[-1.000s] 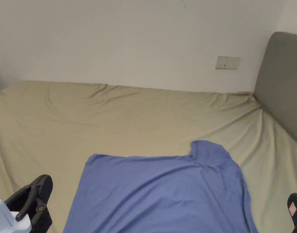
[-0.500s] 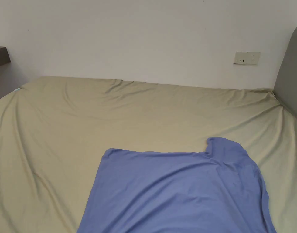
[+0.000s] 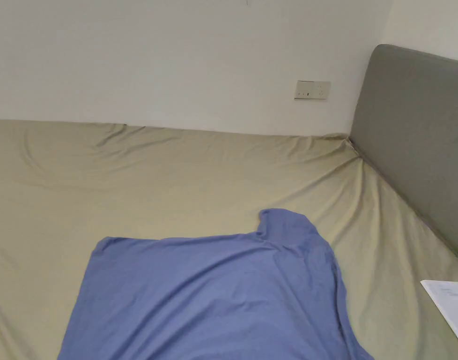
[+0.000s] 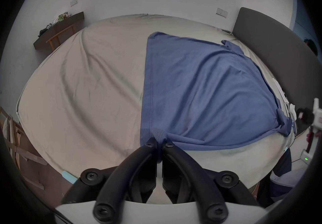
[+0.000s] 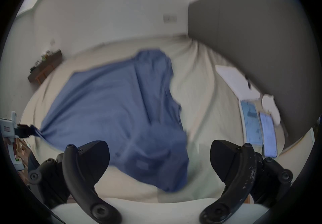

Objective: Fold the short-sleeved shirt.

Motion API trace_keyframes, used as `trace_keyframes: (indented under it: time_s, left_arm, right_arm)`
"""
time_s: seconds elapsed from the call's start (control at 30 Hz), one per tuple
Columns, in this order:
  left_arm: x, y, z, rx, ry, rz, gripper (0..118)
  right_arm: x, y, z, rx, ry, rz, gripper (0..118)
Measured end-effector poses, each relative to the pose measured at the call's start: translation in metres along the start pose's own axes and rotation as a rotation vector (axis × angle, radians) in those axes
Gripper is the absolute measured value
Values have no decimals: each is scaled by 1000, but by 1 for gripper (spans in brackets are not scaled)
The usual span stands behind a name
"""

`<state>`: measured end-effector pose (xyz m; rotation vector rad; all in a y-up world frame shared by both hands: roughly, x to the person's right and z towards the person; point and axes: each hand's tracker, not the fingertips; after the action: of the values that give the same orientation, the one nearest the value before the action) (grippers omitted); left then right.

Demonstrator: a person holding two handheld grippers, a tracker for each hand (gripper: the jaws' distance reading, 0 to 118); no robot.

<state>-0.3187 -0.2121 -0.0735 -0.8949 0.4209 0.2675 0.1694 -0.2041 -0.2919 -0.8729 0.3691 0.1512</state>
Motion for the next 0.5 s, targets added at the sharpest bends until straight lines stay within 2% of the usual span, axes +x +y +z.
trace_keyframes:
  time_s: [0.07, 0.13, 0.2, 0.27, 0.37, 0.43, 0.5]
  left_arm:
    - [-1, 3, 2, 1, -8, 10, 4]
    - [0, 4, 0, -1, -9, 17, 4]
    - [-4, 2, 0, -5, -6, 26, 4]
    - [-4, 2, -1, -12, -10, 39, 4]
    - [-2, 2, 3, -19, -8, 47, 4]
    - [0, 5, 11, -5, -8, 55, 4]
    - [-2, 18, 21, 57, -13, 94, 4]
  right_arm:
    - [13, -11, -26, -119, 0, -23, 112]
    - [22, -20, -43, -209, -8, -30, 92]
    - [25, -30, -47, -222, -15, -44, 68]
    - [30, -35, -44, -203, 46, -88, 58]
    - [30, -32, -36, -174, 60, -99, 7]
    - [31, -24, -26, -89, 22, -121, 7]
    - [30, -8, -10, -9, 25, -137, 7]
